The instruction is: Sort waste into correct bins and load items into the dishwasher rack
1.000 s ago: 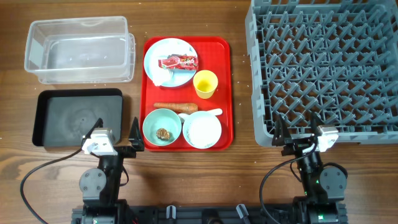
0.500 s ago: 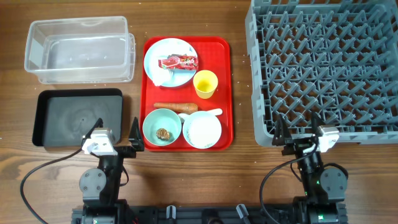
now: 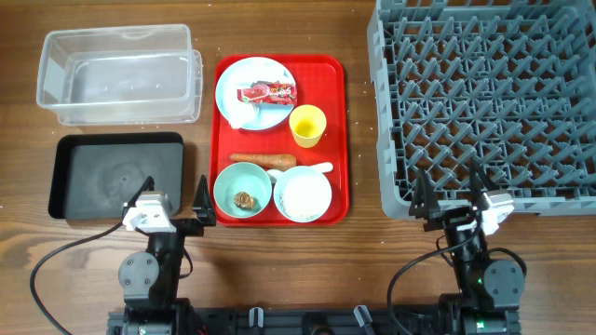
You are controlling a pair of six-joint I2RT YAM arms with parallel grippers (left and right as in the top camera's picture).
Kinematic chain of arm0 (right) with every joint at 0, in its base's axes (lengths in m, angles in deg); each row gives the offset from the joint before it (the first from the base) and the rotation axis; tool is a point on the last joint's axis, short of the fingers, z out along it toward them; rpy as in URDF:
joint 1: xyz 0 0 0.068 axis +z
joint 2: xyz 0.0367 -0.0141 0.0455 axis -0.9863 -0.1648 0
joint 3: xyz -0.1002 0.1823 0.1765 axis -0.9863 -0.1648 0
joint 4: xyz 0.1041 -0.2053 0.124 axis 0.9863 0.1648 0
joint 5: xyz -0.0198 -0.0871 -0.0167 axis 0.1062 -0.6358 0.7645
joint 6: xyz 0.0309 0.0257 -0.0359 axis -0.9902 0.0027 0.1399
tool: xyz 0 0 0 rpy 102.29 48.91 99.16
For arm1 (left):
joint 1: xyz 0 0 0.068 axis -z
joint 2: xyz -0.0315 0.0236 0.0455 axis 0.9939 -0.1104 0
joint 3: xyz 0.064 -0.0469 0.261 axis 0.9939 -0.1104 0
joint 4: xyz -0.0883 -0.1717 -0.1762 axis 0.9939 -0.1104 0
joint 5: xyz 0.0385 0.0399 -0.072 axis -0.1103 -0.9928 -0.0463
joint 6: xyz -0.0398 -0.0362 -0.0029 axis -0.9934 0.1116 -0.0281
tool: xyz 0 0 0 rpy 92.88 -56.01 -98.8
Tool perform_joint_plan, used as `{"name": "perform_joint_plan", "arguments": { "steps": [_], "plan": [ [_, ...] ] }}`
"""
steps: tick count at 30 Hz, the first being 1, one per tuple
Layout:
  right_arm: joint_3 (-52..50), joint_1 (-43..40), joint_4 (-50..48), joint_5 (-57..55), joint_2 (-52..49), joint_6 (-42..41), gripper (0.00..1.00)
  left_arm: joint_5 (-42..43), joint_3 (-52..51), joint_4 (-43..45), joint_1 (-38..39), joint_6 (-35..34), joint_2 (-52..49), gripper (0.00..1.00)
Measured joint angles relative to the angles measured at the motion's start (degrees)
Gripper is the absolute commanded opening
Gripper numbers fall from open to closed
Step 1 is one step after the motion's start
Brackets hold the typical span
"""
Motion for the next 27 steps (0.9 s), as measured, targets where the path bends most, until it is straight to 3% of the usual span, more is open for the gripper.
{"name": "perform_joint_plan", "arguments": {
  "steps": [4,11,19,27],
  "plan": [
    [0.0,0.0,-0.1,4.1,0.0,0.0,1.00,0.0,2.3,-0.7,0.0,0.0,0.0,1.00],
    [3.9,0.0,0.5,7.7,-1.9,1.1,1.00,0.0,13.0,-9.3,0.0,0.0,-6.5,1.00],
    [19.9,0.0,10.3,11.8,-16.3,6.3,1.00,0.0,35.4,-22.8,0.0,0.3,-26.4,1.00],
    [48.2,0.0,33.1,14.1,-39.8,11.1,1.00,0.1,67.9,-42.0,0.0,1.9,-55.2,1.00]
  ]
}}
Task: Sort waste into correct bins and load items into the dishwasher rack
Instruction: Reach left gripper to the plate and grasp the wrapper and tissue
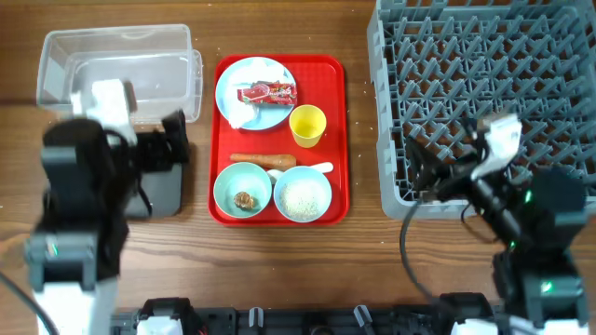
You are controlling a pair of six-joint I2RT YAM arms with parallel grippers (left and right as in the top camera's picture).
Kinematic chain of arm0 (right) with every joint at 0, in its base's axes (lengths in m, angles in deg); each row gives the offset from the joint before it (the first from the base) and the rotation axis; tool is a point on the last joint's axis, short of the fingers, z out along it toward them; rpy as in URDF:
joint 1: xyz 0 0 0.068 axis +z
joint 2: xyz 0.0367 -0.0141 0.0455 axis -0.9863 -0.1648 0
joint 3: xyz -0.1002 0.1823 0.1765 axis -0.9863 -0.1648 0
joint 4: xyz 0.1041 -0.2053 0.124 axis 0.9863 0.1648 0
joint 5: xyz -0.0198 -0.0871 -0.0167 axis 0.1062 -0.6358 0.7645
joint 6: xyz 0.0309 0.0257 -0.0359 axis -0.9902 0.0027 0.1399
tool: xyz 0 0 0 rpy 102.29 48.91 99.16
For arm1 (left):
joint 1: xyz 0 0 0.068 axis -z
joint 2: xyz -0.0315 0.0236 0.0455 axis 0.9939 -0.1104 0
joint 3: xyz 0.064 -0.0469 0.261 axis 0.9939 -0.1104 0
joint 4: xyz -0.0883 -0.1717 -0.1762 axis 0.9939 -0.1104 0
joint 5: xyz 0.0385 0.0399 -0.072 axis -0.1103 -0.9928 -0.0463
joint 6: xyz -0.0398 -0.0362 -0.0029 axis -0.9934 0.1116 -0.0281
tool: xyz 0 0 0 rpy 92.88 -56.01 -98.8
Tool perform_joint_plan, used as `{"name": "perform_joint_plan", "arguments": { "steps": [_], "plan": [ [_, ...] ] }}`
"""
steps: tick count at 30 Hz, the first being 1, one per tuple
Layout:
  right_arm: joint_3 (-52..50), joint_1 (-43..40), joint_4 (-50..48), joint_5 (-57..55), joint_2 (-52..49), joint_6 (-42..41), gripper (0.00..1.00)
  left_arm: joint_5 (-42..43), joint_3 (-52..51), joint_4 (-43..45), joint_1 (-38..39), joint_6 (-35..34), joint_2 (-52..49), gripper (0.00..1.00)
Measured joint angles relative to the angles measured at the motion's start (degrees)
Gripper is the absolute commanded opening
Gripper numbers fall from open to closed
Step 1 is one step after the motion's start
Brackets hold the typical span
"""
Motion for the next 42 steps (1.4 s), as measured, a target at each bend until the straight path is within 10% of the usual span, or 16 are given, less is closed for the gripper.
{"name": "perform_joint_plan", "arguments": {
  "steps": [11,35,39,42],
  "plan": [
    [21.9,0.0,21.2,2.3,-19.6,3.8,1.00,4.7,42.0,-14.0,8.8,11.6,-41.8,1.00],
    [21.9,0.0,28.2,2.8,-29.7,3.6,1.00,8.0,42.6,1.7,13.5,21.0,-77.4,0.98],
    [21.9,0.0,28.2,2.8,-30.5,3.6,1.00,8.0,42.6,1.2,13.5,21.0,-80.4,0.91],
    [21.9,0.0,28.2,2.8,-31.2,3.6,1.00,8.0,43.0,1.4,13.5,21.6,-81.1,0.63]
  ]
}}
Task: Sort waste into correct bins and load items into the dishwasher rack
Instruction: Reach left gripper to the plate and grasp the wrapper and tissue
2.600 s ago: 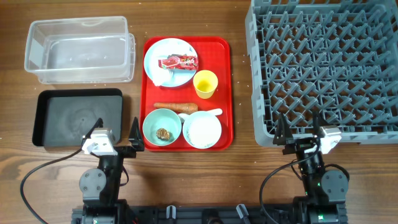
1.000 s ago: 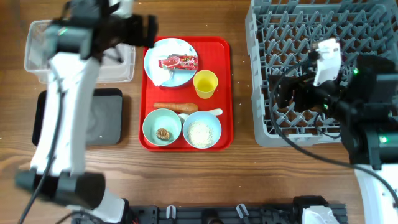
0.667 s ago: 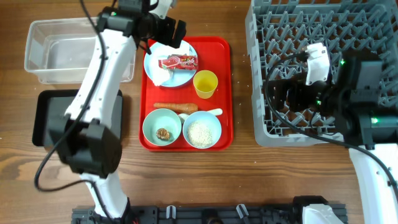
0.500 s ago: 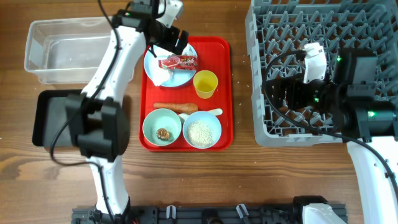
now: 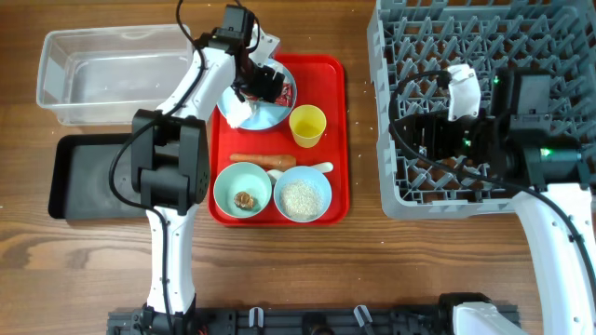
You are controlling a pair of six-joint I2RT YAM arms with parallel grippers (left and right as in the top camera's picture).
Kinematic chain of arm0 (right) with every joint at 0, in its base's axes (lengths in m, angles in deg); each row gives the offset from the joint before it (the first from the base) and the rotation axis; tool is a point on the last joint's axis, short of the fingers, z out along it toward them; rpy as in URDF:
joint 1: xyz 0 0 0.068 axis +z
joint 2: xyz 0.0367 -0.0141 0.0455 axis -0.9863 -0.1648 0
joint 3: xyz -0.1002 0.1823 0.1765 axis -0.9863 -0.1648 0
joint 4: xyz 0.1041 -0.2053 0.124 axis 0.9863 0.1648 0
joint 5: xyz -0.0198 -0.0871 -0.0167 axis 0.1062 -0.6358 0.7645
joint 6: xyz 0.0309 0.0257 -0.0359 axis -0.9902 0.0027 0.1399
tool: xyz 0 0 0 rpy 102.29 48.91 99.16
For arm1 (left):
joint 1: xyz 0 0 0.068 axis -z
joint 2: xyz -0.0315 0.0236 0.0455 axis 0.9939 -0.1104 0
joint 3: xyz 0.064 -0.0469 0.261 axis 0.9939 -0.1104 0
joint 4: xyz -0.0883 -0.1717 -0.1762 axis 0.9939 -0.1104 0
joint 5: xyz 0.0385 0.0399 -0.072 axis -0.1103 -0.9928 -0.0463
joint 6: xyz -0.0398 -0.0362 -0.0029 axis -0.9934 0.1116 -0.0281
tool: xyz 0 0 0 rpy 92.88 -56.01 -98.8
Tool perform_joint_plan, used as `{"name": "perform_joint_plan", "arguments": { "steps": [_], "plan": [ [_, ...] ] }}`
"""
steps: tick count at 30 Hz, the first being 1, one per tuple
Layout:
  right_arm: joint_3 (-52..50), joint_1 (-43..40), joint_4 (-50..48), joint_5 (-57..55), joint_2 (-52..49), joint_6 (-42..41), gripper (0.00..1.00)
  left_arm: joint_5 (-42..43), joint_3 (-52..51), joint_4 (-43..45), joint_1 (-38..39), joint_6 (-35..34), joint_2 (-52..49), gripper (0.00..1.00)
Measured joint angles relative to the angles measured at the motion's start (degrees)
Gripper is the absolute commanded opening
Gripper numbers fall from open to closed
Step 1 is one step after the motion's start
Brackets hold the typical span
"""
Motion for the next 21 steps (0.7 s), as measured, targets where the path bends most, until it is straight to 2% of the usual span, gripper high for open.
{"name": "perform_joint_plan", "arguments": {
  "steps": [2,4,5,12,16,21],
  "plan": [
    [0.0,0.0,0.0,0.0,-0.1,0.0,1.00,-0.2,0.3,0.3,-0.1,-0.1,-0.3,0.41],
    [0.0,0.0,0.0,0.0,-0.2,0.0,1.00,-0.2,0.5,0.3,-0.1,0.1,-0.6,0.12],
    [0.0,0.0,0.0,0.0,-0.2,0.0,1.00,-0.2,0.5,0.3,-0.1,0.1,-0.7,0.04],
    [0.0,0.0,0.0,0.0,-0.2,0.0,0.99,0.5,0.8,-2.7,0.0,-0.2,-0.7,0.04],
    [0.0,0.0,0.0,0.0,-0.2,0.0,0.99,0.5,0.8,-4.1,0.0,-3.8,0.0,0.04],
    [0.0,0.0,0.0,0.0,-0.2,0.0,0.98,0.5,0.3,-4.3,0.0,-7.1,6.9,0.04]
  ]
}}
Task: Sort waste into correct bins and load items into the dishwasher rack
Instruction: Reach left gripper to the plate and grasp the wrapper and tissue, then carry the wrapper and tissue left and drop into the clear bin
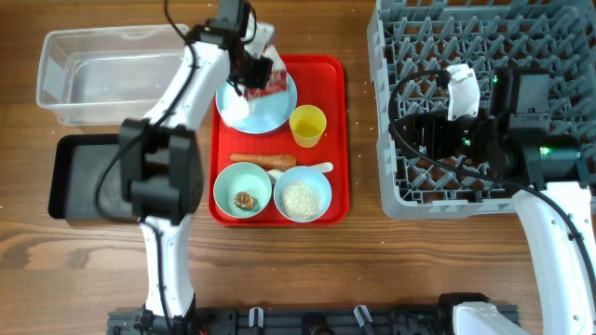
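A red tray [331, 79] holds a pale blue plate [270, 113] with a crumpled white napkin [237, 112]. My left gripper [255, 71] is over the plate's far edge, shut on a red wrapper [272, 82] that looks lifted off it. Also on the tray are a yellow cup [307, 126], a carrot [263, 160], a white spoon [318, 168], a bowl with a brown scrap [242, 191] and a bowl of rice [303, 195]. My right gripper [415, 138] hovers over the grey dishwasher rack [484, 56], its fingers apart and holding nothing.
A clear plastic bin [112, 79] stands at the far left. In front of it lies a black tray bin [88, 177], partly covered by the left arm. The rack fills the right side of the wooden table [363, 270].
My left gripper has shifted slightly toward the far edge of the plate. The red wrapper has gone with it, from the plate's middle to its far rim. The right arm has not moved.
Both arms first rested at the table's near edge with fingers apart. Then both were raised, the left over the black bin, the right at the rack. Later the left gripper was on the wrapper on the plate. It now holds that wrapper at the plate's far rim.
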You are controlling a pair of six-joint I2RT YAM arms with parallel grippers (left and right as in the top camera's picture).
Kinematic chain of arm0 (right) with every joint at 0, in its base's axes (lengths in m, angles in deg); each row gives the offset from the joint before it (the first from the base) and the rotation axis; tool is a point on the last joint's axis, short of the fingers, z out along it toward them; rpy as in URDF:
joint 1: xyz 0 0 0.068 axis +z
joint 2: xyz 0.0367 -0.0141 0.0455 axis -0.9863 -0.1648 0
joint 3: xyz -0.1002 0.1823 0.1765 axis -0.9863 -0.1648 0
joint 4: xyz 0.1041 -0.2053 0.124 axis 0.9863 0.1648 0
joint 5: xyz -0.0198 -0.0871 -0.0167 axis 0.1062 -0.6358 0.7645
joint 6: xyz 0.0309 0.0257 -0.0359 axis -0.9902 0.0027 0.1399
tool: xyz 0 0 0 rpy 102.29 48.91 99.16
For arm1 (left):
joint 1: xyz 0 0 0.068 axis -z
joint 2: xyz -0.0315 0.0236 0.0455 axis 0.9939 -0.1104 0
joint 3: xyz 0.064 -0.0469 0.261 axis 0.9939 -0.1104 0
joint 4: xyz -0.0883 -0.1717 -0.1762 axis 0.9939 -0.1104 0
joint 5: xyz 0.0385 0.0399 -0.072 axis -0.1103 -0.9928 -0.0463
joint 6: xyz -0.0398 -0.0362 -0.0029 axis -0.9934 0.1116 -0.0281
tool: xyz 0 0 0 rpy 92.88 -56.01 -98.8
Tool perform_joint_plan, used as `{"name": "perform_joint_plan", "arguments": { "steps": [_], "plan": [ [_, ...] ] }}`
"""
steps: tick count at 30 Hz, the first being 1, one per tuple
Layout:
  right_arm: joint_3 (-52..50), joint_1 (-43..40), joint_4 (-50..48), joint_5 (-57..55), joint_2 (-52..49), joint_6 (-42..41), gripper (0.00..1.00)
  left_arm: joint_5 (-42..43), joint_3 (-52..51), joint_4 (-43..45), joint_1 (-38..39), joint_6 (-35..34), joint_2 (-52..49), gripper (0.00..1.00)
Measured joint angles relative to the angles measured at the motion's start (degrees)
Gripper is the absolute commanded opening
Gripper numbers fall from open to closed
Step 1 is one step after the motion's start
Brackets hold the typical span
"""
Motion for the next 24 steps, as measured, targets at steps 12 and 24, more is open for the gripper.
{"name": "perform_joint_plan", "arguments": {
  "steps": [12,24],
  "plan": [
    [0.0,0.0,0.0,0.0,0.0,0.0,0.99,-8.9,0.1,-0.9,-6.1,-11.4,24.4,0.04],
    [0.0,0.0,0.0,0.0,0.0,0.0,0.98,-16.8,0.1,-0.5,-23.8,-30.7,16.6,0.04]
  ]
}}
